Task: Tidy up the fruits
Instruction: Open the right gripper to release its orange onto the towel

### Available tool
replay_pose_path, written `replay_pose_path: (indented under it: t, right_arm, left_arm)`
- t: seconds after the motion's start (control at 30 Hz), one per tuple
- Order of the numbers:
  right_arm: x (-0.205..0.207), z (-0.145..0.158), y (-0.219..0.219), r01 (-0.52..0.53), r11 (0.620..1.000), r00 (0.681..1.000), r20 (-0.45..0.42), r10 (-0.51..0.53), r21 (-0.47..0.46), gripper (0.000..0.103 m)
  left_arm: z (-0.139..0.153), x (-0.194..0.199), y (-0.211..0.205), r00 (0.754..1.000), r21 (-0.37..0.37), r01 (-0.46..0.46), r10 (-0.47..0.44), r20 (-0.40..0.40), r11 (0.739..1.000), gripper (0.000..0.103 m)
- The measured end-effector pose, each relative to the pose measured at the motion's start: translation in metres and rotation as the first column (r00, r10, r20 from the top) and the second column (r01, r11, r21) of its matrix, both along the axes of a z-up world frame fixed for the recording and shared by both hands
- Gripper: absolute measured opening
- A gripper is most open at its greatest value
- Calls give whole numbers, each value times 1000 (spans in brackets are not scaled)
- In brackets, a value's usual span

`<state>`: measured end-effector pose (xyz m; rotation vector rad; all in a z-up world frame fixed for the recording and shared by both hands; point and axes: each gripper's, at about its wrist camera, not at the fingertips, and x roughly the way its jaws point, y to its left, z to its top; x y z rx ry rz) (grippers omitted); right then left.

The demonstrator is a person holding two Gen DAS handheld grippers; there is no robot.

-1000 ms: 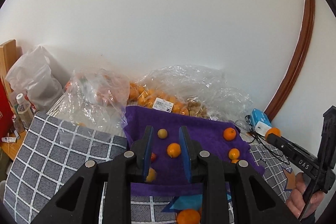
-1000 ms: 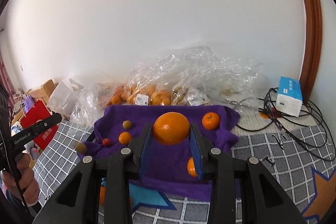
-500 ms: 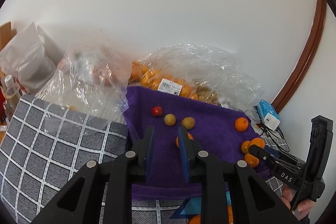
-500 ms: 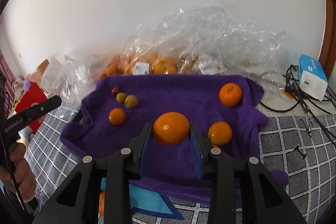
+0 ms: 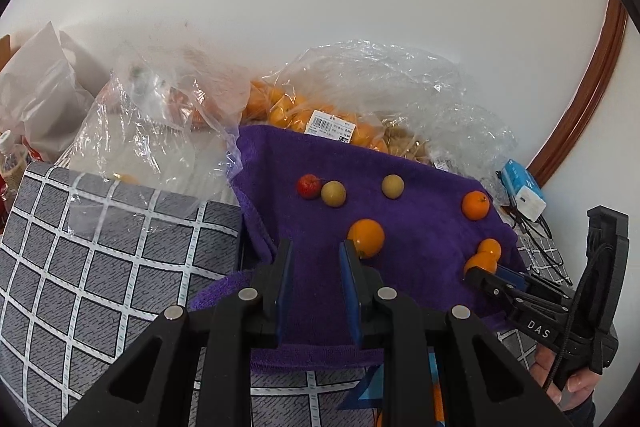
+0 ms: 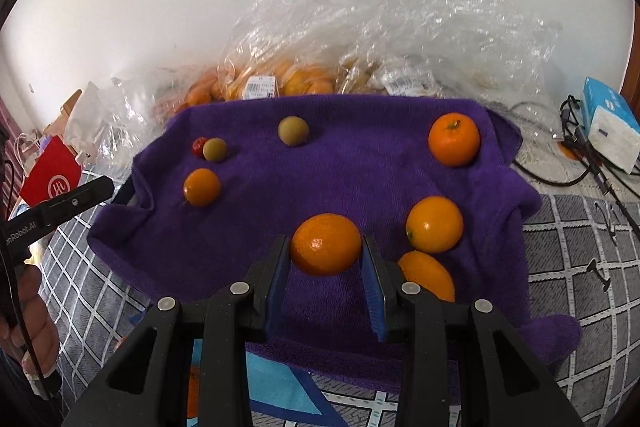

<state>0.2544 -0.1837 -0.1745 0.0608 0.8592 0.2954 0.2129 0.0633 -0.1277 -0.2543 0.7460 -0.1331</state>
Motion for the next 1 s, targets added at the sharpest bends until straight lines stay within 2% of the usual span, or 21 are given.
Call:
replay_pose_path:
  t: [0.1, 0.33, 0.43, 0.5, 0.6, 0.77, 0.8, 0.9, 1.0]
  right_arm:
    - [2, -3, 1, -4, 1000, 1000, -12, 4, -8, 35]
    - [2, -9, 5, -13, 999, 1000, -21, 12, -35, 36]
    - [0, -8, 4, -12, 999, 1000, -24, 11, -37, 41]
    - [-4, -3, 4, -8, 999, 1000, -12, 7, -41, 48]
    - [-16, 13, 4, -5, 998, 999, 43, 8, -55, 54]
    - [-39, 36, 11, -7, 997, 996, 92, 14, -72, 54]
    - [-47, 39, 14, -8, 997, 995, 94, 15, -73, 54]
    - [-69, 39, 19, -53, 997, 996, 73, 57, -50, 45]
    - [-86, 32, 27, -105, 994, 994, 40, 106, -21, 44]
  left_arm:
    - [-2, 1, 0, 1000, 30, -6, 6, -4, 1000, 22]
    - [-4, 2, -1, 1000, 37, 3, -2, -11, 999, 23]
    - [-3, 0, -3, 1000, 34, 10, -10, -10, 999, 27]
    - [0, -2, -5, 1000, 38, 20, -20, -1, 999, 28]
    - [7, -7, -8, 999, 52, 26, -27, 29, 998, 34]
    - [25, -16, -5, 998, 50, 13, -16, 65, 999, 41]
    - [30, -17, -4, 998, 42, 15, -18, 61, 999, 46]
    - [39, -29, 1, 996, 13, 49, -50, 69, 999, 51]
    - [42, -46, 6, 995, 20, 57, -59, 75, 998, 53]
